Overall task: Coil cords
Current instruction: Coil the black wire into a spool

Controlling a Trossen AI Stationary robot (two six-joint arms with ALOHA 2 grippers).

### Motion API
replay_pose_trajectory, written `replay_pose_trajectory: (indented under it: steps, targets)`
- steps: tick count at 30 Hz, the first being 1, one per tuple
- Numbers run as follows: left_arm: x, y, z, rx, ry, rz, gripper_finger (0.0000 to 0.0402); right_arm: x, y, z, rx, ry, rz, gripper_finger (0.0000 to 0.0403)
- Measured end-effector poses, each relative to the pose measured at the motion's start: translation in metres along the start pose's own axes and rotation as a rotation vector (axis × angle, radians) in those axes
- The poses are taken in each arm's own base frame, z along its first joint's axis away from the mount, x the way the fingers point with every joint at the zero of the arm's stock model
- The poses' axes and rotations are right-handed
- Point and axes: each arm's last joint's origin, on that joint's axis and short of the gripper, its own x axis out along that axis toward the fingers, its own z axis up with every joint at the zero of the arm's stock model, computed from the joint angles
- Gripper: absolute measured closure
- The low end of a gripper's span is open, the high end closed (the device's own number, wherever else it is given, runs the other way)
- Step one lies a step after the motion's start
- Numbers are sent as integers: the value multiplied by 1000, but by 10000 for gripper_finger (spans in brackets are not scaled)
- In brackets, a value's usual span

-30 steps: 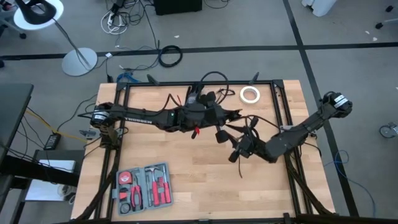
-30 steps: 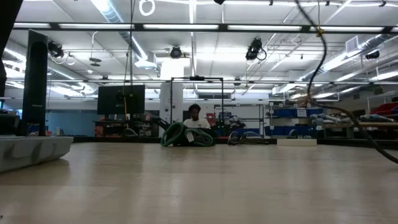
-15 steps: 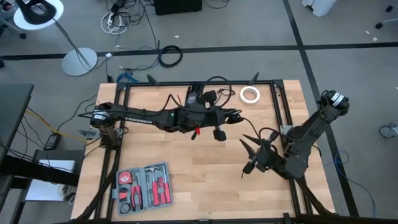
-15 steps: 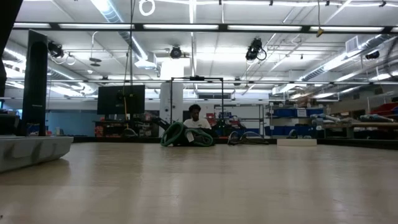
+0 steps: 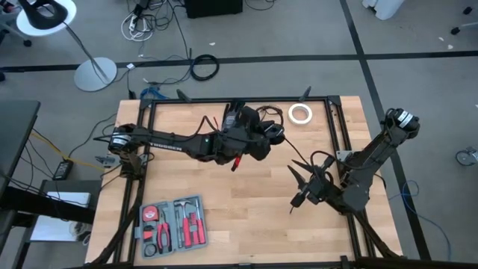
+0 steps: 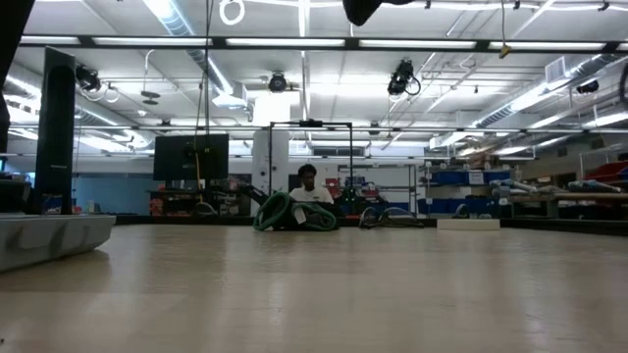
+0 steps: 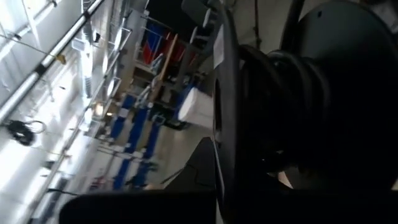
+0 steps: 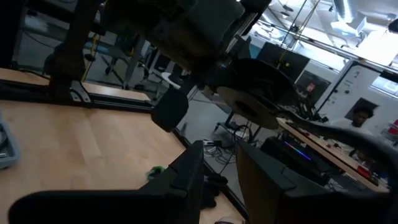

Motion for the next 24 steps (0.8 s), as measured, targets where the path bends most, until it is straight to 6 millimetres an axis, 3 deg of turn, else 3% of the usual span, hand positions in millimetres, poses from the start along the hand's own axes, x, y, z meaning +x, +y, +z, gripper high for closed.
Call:
replay_pose_trajectory:
  steps: [6,16,19,24]
  targets:
    - [0,2,-3,125,107,58,402,-1,0,0,5,-2,3,308]
    - [-2,23,4,-17,87,231,402,3,3,2,3,-54,102,311]
    - [-3,22,5,-18,85,229,402,4,0,1,-72,0,-2,310]
    - [-11,13,12,0,75,187,402,-2,-4,5,-155,-5,9,313]
